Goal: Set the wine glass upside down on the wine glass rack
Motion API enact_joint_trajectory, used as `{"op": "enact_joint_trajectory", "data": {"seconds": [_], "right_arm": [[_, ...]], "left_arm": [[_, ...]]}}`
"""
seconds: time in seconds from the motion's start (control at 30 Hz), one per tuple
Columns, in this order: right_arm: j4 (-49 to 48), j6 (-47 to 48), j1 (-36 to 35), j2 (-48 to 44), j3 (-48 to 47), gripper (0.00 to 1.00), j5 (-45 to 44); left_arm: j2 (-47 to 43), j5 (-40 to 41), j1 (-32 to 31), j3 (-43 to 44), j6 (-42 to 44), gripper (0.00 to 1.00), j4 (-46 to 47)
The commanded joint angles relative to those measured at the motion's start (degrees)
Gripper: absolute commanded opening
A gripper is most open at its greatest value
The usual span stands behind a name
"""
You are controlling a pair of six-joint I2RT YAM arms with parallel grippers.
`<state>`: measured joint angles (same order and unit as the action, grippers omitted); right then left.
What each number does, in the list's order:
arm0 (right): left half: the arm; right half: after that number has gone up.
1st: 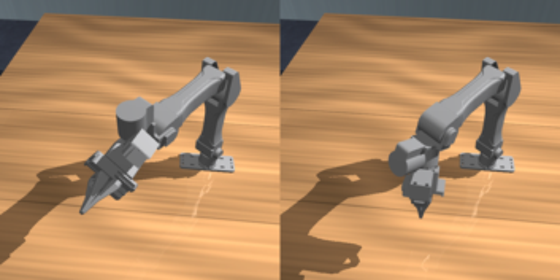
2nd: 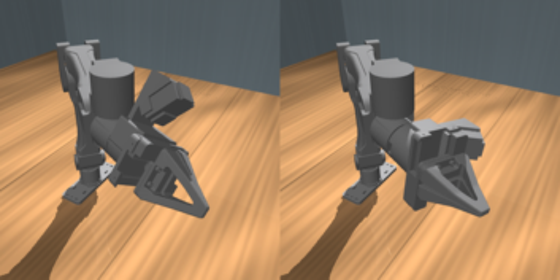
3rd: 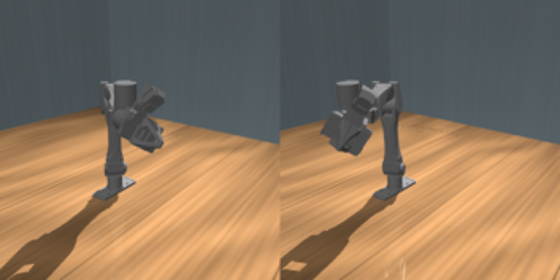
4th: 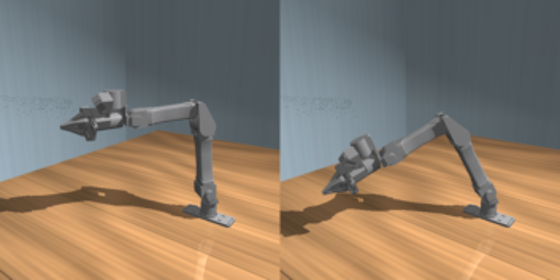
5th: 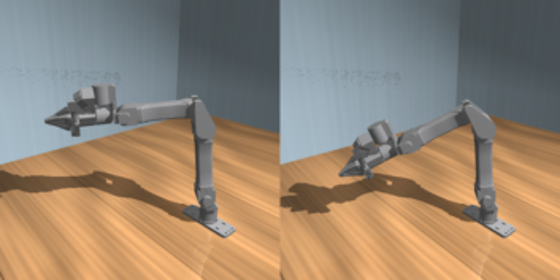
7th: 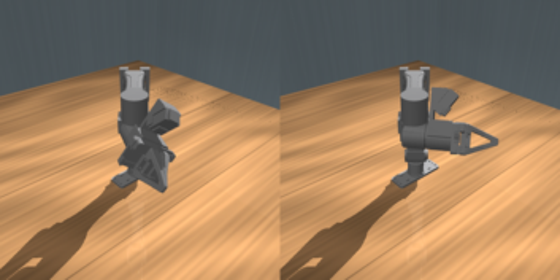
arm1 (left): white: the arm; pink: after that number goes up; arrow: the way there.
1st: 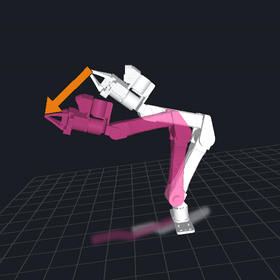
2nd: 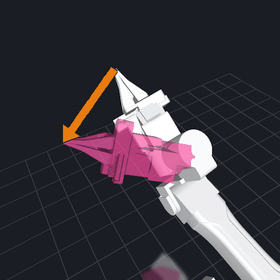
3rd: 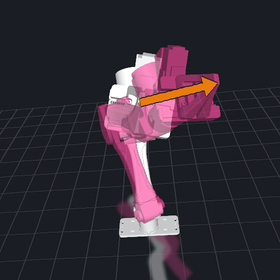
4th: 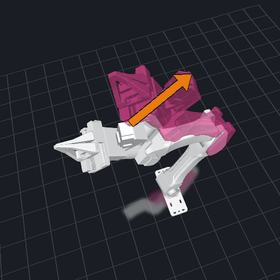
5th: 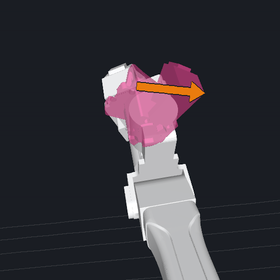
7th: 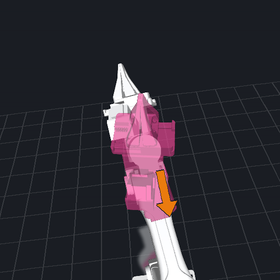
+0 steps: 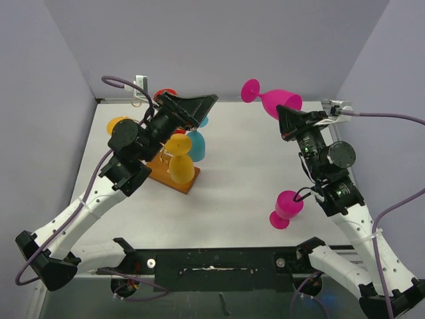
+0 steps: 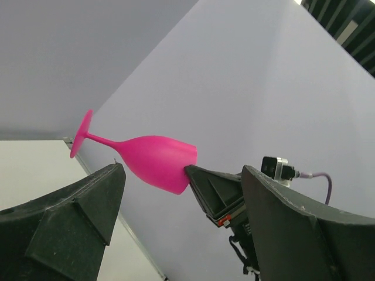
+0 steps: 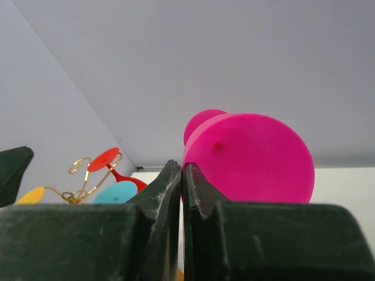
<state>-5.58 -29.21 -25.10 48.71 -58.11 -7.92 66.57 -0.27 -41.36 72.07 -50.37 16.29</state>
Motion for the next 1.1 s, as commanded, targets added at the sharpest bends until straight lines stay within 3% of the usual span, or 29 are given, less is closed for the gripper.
{"op": "enact_joint_trajectory", "data": {"seconds": [0.0, 0.2, 0.5, 1.07], "right_arm": [[-15.25, -2.41, -0.07, -1.44, 0.99, 0.0, 5.09], [-23.75, -5.46, -0.04, -1.8, 2.7, 0.0, 9.75], [-28.87, -9.02, -0.21, -0.25, 3.6, 0.0, 14.59], [-27.87, -8.73, -0.9, 0.67, 4.31, 0.0, 20.96]], "left_arm": [[0.52, 7.63, -1.0, 2.12, -6.63, 0.79, 3.48], [2.73, 7.75, -1.09, -3.59, -17.23, 0.79, 15.64], [7.91, 8.7, -3.33, -0.35, -22.54, 0.78, 17.08], [12.6, 13.12, -3.64, 2.85, -25.52, 0.5, 15.63]]}}
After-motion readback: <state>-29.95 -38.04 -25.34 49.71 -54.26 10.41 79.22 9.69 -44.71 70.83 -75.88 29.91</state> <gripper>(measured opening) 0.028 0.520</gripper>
